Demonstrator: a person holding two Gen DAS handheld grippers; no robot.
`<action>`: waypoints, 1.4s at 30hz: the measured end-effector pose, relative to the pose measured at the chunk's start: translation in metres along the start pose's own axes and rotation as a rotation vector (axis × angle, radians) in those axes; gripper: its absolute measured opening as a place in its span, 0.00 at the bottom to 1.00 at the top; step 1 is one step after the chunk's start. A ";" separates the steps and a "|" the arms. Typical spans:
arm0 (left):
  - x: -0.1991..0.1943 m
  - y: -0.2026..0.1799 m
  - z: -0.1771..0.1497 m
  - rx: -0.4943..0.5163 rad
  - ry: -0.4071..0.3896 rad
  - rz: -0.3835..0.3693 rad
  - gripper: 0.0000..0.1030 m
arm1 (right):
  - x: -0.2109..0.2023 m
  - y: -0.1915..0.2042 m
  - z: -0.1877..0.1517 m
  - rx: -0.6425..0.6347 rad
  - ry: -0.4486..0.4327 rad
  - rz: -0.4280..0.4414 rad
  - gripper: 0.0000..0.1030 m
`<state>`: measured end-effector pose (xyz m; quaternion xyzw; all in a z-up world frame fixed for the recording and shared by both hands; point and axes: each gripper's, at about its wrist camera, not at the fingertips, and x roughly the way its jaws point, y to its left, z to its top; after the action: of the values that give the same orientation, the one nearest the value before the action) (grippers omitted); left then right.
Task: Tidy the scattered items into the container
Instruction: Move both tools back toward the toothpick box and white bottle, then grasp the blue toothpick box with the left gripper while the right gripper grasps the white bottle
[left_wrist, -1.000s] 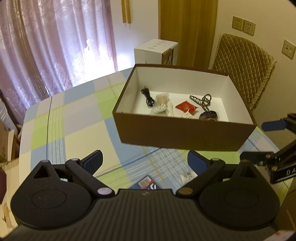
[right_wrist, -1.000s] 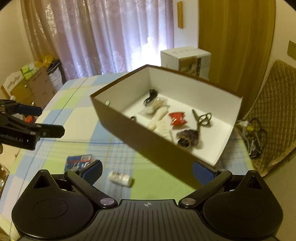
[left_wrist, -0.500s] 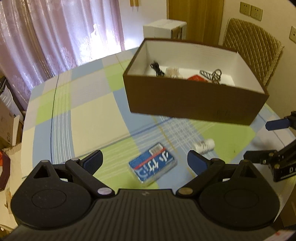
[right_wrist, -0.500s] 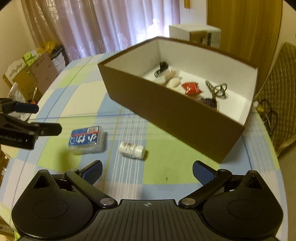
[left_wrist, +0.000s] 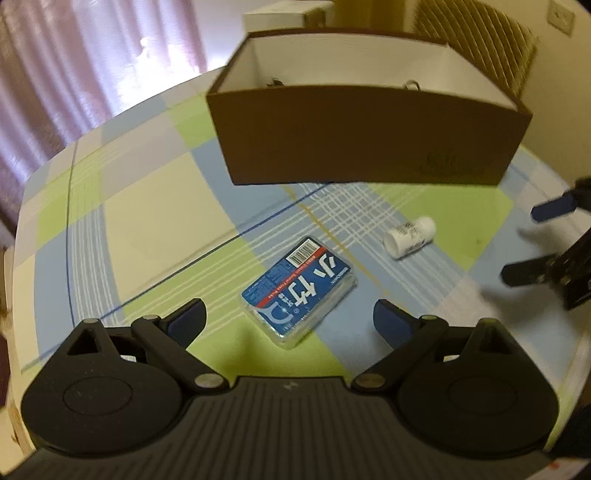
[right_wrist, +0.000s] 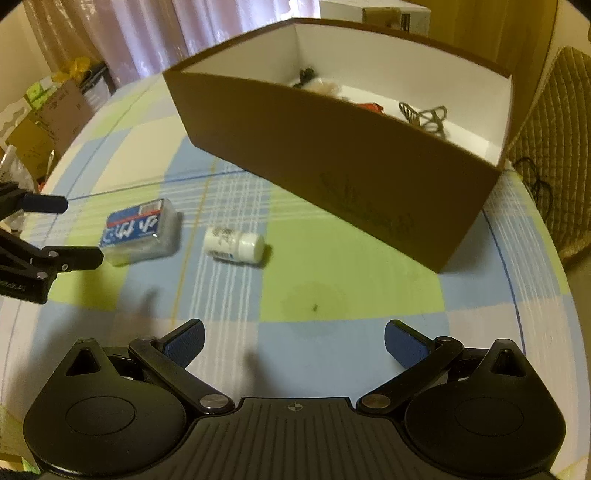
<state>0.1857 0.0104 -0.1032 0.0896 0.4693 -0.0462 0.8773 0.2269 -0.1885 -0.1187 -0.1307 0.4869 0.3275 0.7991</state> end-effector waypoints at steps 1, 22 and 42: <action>0.005 0.000 0.000 0.018 0.003 -0.004 0.92 | 0.001 -0.002 -0.001 0.001 0.004 -0.005 0.98; 0.049 0.005 0.005 0.105 0.048 -0.019 0.63 | 0.008 -0.018 -0.003 0.014 -0.003 0.001 0.98; 0.031 0.049 -0.023 -0.407 0.231 0.233 0.58 | 0.064 0.050 0.039 -0.085 -0.071 0.035 0.72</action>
<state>0.1923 0.0629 -0.1358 -0.0307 0.5525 0.1613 0.8172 0.2412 -0.1056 -0.1495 -0.1442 0.4461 0.3663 0.8037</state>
